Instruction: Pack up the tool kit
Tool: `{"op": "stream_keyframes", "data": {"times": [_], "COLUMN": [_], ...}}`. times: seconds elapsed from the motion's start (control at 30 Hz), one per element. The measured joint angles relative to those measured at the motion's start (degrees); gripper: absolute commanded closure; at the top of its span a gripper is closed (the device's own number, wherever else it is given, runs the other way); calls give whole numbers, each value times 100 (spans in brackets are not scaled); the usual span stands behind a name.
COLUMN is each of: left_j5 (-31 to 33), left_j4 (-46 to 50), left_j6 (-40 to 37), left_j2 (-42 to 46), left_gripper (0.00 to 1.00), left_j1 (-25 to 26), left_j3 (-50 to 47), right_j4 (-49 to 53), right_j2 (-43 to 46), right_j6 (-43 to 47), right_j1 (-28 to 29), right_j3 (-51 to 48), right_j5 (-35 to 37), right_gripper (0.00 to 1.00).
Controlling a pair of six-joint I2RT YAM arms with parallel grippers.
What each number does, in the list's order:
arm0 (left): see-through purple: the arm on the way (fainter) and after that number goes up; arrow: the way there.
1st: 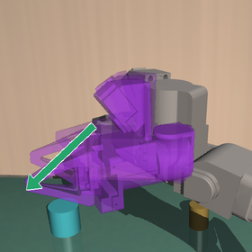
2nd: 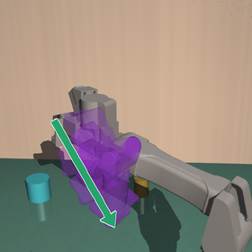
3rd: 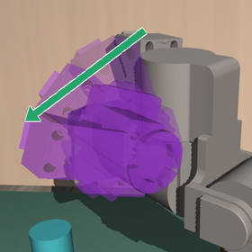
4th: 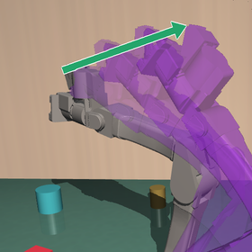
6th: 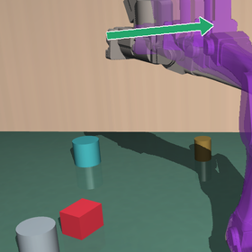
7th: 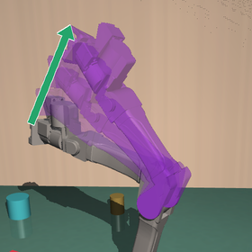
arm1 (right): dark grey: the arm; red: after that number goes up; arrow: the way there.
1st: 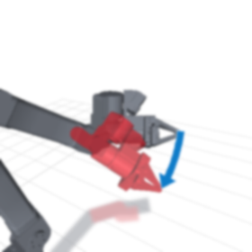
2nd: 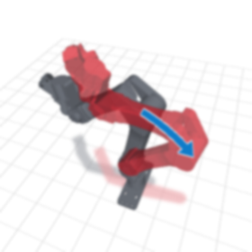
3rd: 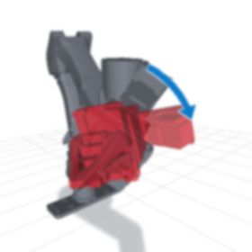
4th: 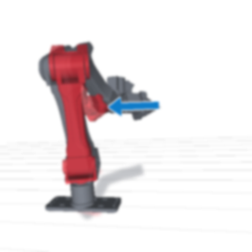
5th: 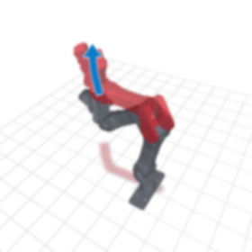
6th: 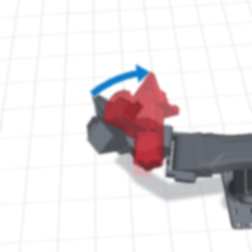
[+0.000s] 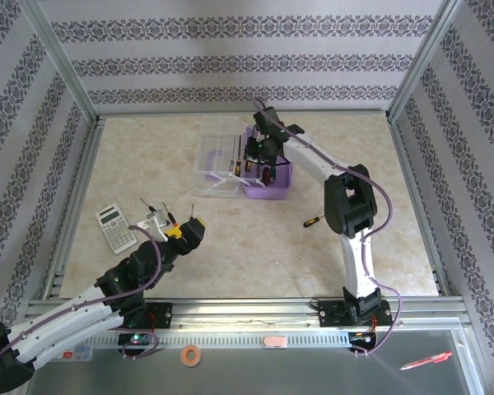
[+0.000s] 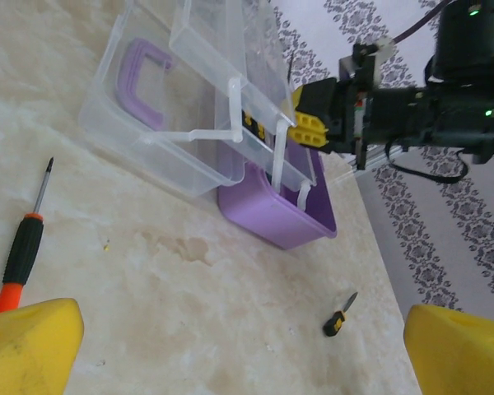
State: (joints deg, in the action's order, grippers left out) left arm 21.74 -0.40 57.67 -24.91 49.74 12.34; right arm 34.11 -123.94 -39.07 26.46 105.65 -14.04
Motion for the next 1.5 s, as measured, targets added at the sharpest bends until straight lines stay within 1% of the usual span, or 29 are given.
{"op": "stream_keyframes", "data": {"times": [0.1, 0.37, 0.47, 0.63, 0.93, 1.17, 1.37, 1.5], "left_j5": [20, -48, -94, -181, -201, -236, -216, -188], "left_j4": [0, -72, -210, -356, -509, -522, -492, -428], "left_j6": [-4, -39, -39, -37, -24, -20, -17, 13], "left_j2": [-79, -769, -973, -1084, -1082, -946, -420, -138], "left_gripper": [0, 0, 0, 0, 0, 0, 0, 0], "left_j1": [-11, -37, -37, -37, -37, -37, -37, -37], "left_j3": [4, 81, 81, 81, 76, 74, -76, -175], "right_j4": [61, 81, 111, 175, 160, 103, -103, -184], "right_j2": [-55, -98, -127, -164, -96, 520, 1464, 1993], "right_j6": [63, 197, 214, 240, 236, 238, 236, 236], "right_j1": [-7, -9, -11, -9, -9, -11, -94, -260], "right_j3": [4, 4, 46, 87, 22, -223, -767, -1147], "right_j5": [-55, -328, -393, -507, -529, -350, -87, 81], "right_gripper": [88, 87, 77, 72, 71, 71, 71, 71]}}
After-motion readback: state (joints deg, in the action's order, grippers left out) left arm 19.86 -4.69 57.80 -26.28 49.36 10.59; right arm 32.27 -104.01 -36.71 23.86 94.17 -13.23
